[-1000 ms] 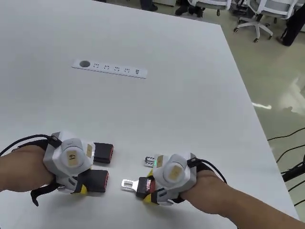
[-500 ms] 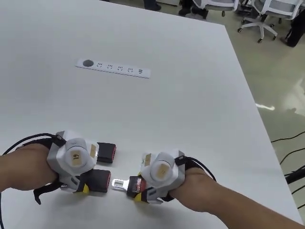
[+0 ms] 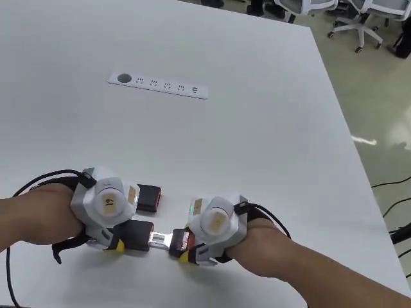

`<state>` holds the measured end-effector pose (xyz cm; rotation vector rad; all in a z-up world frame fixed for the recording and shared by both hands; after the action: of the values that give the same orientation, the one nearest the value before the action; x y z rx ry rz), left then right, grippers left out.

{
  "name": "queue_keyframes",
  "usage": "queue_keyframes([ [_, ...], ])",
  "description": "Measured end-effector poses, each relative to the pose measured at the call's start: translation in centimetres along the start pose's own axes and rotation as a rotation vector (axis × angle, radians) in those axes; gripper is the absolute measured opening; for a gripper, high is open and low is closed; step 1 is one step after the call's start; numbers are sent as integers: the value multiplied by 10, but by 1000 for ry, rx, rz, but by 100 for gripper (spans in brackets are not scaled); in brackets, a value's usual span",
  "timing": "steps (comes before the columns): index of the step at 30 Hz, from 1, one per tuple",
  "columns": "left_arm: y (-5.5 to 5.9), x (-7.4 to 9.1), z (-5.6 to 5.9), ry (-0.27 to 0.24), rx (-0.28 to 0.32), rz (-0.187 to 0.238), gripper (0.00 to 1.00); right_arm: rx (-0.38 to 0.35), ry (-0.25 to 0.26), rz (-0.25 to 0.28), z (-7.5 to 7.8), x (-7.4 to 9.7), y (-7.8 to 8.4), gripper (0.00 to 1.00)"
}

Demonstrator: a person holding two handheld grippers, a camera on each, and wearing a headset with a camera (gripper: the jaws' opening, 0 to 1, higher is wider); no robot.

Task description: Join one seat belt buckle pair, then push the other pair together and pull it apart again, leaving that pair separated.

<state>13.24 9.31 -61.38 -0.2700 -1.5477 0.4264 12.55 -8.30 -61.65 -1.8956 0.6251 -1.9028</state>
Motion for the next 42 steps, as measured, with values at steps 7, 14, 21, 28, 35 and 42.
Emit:
queue_keyframes([
  [7,-3,1,2,4,-10,-12,34,6,0,-2,0,-2,1,33],
  [14,-7,3,6,5,-17,-18,34,4,0,15,-2,-2,-3,33],
  [21,-8,4,7,14,-39,-5,34,21,-1,12,-2,-7,-10,33],
  [28,-4,4,5,13,-35,23,33,15,-1,13,0,-9,-11,32],
  [35,-3,3,3,17,-39,26,33,18,2,14,1,-11,-14,31],
  [42,-1,4,2,24,-45,39,32,22,2,21,2,-13,-18,31],
])
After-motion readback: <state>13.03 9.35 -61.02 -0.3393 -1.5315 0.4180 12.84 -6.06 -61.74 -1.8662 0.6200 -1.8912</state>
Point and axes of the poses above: the centre of the closed fingertips' face, and the gripper's own axes: x roughly backward along the fingers, z roughly to its right, y roughly out of its underside, the point moved 9 cm from there along x, roughly backward along the fingers, and after that the axes turned 2 degrees about z, right-handed, at the moved point
